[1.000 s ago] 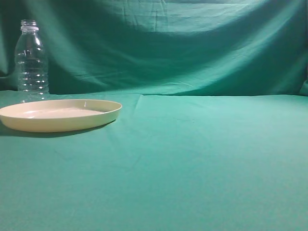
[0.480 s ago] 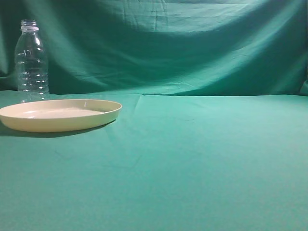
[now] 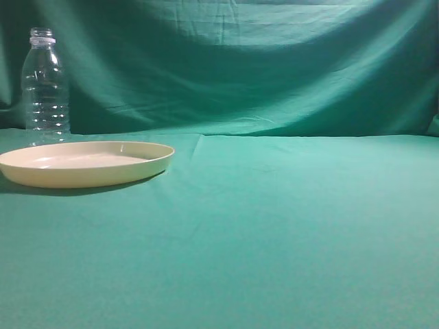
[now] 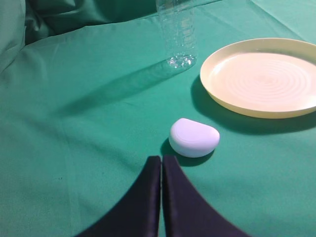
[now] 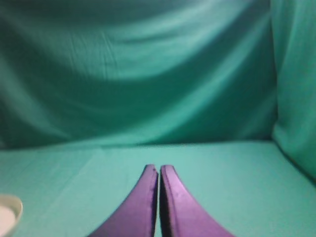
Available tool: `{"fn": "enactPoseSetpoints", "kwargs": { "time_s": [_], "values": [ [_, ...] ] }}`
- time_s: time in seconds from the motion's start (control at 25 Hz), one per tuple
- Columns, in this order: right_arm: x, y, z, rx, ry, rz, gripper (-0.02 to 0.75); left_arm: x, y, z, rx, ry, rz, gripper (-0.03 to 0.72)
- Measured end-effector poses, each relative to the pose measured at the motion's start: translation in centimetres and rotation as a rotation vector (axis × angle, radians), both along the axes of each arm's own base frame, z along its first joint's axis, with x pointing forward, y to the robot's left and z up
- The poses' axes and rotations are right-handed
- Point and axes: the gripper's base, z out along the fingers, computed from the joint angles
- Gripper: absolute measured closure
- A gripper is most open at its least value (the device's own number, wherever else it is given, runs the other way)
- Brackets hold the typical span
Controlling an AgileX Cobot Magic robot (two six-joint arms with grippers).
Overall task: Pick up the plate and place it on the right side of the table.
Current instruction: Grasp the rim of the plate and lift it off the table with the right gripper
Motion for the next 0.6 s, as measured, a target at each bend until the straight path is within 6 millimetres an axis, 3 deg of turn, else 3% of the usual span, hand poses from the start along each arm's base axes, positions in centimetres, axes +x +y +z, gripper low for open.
{"fn": "enactPoseSetpoints", "kwargs": {
  "time_s": [0.12, 0.28, 0.4, 0.6],
  "values": [
    [-0.2, 0.0, 1.2, 0.019, -0.118, 0.007, 0.738, 0.0, 0.0, 0.0, 0.000, 0.000, 0.000, 0.688],
    [-0.3, 0.0, 4.3, 0.014, -0.083, 0.000, 0.738, 0.0, 0.0, 0.0, 0.000, 0.000, 0.000, 0.688],
    [0.6, 0.0, 7.3, -0.009, 0.085, -0.012, 0.738, 0.0, 0.0, 0.0, 0.000, 0.000, 0.000, 0.688],
    [3.7, 0.3, 9.1, -0.053, 0.445, -0.027, 0.738, 0.0, 0.0, 0.0, 0.000, 0.000, 0.000, 0.688]
  ]
}}
